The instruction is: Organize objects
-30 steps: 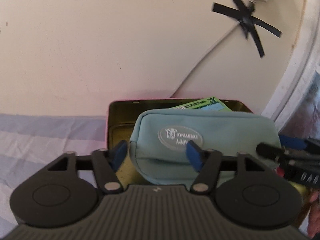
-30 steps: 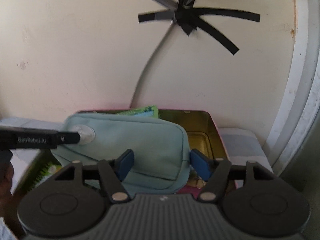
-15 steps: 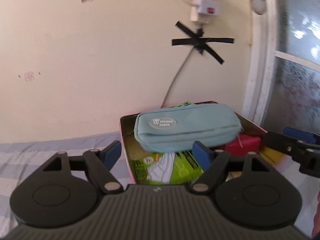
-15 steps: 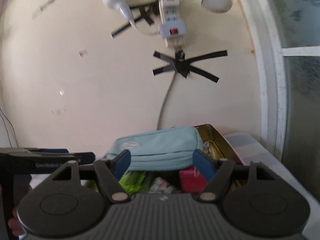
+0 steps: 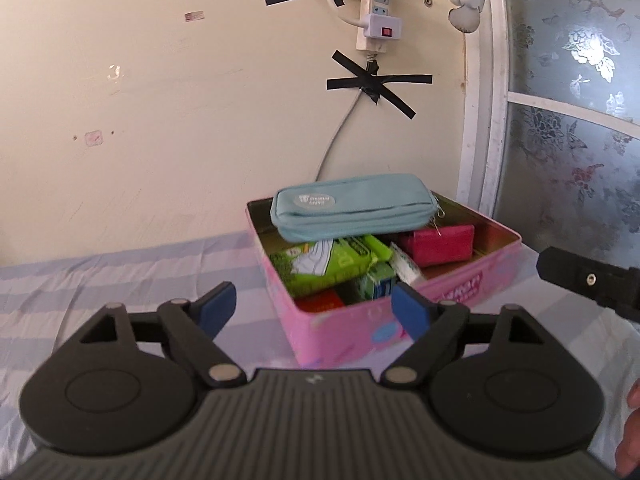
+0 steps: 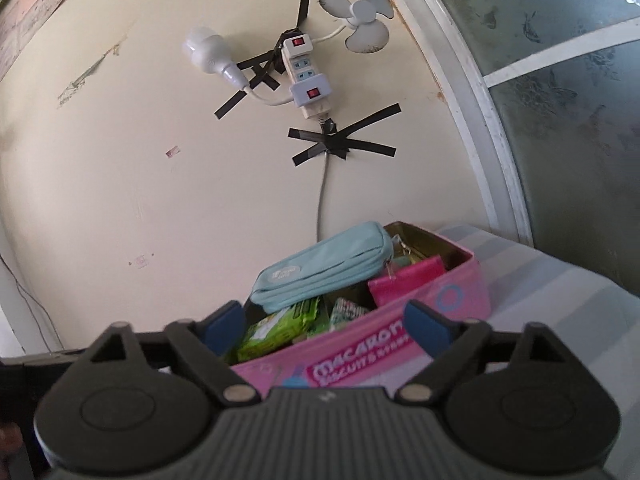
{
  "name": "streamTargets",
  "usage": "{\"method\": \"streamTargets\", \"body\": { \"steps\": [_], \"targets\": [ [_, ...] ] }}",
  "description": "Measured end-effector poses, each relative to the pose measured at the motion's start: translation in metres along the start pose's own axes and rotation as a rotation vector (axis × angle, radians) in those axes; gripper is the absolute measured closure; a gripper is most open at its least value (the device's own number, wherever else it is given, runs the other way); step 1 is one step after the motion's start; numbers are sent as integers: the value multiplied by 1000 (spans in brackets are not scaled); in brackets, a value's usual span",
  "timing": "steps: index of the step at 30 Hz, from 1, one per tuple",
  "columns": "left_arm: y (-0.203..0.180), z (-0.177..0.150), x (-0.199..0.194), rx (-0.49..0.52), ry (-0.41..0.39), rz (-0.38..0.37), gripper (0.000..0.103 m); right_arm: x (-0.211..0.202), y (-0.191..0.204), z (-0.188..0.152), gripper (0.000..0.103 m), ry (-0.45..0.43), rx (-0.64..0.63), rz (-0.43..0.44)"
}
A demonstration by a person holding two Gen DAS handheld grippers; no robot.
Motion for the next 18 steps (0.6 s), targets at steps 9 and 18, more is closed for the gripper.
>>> {"method": "streamTargets", "body": {
  "steps": [9,18],
  "targets": [
    [12,-27,-25,6,13,18,0,-18,25,-18,3,6,-4,9],
    [19,-43,-29,-9,57,29,0,-19,37,-24,1,21,-12,3]
  ]
}}
Point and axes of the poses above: each gripper's, at about its wrist camera, not at the fingertips, and x roughly the way its jaws point, y to its left, z to its top, the point moved 8 cm from there along x, roughly the way its jaws point, and after that the axes turned 12 degrees about z, right-handed, at the moved point
